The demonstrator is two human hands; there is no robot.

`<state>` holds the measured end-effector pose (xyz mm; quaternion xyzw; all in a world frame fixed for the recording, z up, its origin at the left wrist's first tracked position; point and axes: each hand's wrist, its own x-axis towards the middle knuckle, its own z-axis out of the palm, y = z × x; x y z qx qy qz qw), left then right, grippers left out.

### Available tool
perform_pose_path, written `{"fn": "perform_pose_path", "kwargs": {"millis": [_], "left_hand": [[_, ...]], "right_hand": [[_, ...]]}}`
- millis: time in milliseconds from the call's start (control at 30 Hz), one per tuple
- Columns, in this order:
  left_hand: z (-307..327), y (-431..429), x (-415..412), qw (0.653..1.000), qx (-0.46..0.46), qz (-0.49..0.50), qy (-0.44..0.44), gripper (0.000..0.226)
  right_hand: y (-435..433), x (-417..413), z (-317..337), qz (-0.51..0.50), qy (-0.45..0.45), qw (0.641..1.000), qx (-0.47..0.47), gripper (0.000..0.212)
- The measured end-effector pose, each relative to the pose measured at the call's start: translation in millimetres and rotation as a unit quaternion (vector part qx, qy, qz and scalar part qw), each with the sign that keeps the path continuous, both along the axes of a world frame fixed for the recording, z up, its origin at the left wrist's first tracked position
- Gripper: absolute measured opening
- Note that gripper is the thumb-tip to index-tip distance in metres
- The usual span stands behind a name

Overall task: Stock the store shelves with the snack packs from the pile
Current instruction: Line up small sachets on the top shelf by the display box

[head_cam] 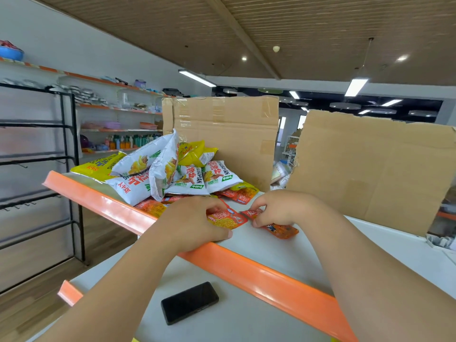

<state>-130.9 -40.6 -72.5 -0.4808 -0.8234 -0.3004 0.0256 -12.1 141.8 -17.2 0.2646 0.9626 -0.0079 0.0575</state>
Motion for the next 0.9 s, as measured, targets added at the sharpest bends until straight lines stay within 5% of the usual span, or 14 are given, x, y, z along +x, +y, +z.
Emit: {"fn": "perform_pose_path", "kwargs": {"millis": [467,667,900], "left_hand": [[-11.2,-1.0,2.0,0.995,0.089,0.016,0.039,0.058],[-6.5,-2.5,7.1,0.994,0.079,-0.011,0.074,0.054],[29.1,24.0,46.1,0.978,0.176,-0.062,0.092,0.059]], "right_hand": [[15.7,1.8,-5.9,-0.032,0.148,0.988,-0.042,0.044],[3.4,24.5,12.1,-0.035,0.239,0.970,-0.030,0.041],[-3.2,82.1,32.4,-0.044,0.357,0.932,-0.033,0.036]]}}
